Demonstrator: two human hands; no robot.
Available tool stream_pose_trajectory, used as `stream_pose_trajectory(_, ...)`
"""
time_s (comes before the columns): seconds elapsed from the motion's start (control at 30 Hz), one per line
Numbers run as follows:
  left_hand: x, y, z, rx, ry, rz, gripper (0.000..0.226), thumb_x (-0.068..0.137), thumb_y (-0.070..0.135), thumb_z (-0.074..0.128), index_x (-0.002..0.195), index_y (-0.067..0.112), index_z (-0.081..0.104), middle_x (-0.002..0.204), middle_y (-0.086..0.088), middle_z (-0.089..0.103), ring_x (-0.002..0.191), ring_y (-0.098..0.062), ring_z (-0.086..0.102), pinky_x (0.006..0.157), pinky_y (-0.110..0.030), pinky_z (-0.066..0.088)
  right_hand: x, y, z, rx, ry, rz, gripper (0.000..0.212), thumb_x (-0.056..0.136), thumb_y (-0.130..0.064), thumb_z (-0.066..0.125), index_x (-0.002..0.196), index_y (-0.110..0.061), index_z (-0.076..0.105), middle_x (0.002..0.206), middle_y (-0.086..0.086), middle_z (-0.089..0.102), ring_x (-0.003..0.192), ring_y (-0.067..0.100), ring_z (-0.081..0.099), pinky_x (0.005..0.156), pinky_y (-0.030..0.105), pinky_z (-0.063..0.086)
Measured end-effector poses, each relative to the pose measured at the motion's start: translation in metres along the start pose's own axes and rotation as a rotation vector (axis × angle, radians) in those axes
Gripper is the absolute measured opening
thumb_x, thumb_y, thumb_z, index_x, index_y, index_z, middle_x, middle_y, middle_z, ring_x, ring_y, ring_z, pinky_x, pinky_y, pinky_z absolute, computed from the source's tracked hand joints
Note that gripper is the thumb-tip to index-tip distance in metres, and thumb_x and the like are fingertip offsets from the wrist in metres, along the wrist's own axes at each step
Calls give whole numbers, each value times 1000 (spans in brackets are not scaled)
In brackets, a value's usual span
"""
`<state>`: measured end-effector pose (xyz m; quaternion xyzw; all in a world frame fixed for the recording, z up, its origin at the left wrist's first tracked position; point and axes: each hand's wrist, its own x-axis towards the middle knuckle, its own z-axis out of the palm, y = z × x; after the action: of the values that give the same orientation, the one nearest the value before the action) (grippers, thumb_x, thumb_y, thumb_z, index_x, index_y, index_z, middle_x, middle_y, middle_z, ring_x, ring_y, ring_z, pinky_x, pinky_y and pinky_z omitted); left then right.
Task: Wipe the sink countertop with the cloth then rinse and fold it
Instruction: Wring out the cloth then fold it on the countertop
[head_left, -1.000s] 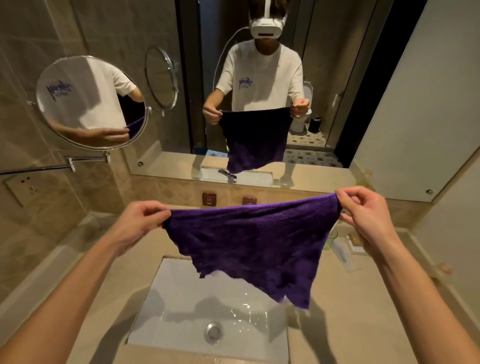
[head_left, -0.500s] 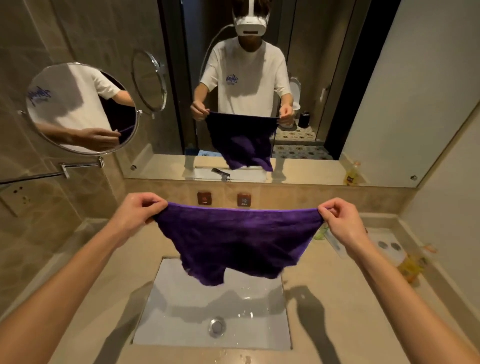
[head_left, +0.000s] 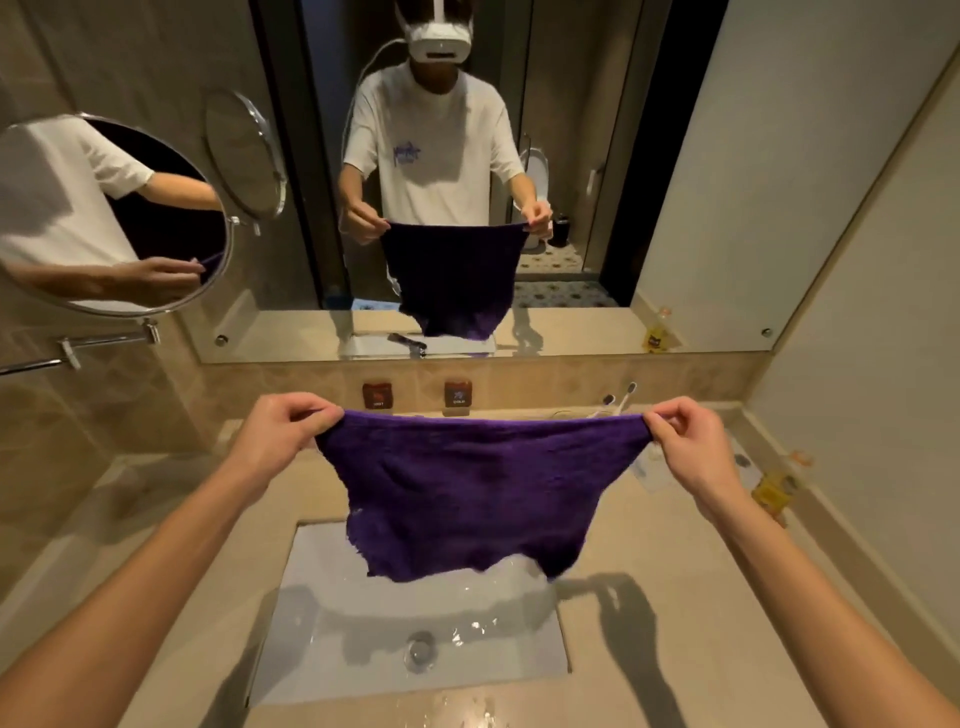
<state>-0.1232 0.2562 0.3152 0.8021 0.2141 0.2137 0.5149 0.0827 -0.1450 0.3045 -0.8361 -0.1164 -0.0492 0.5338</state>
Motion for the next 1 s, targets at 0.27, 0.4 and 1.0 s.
stream_pose_trajectory(0.27,-1,21,41,27,-77,-2,8,93,9,74,91,8,82,82,-10,77,72,-17,60,63,-22,48,5,19,-56,157,-151,149,21,103,-7,56,83,-12,60,59,0,57,49,14,50,47,23,34)
stream_pose_trajectory(0.4,0,29,74,-51,-111,-72,11,96,6,70,92,2,81,64,-18,63,45,-13,46,43,-17,39,18,32,-87,285,-204,223,16,103,-2,53,89,-2,61,69,16,54,52,16,57,42,21,43)
stream_pose_trajectory(1.0,13,73,243,-73,39,-42,7,91,0,74,93,2,80,76,-7,78,65,-5,72,64,-14,57,134,124,-175,211,-226,199,16,106,-12,51,106,0,61,83,22,66,65,25,61,76,43,54)
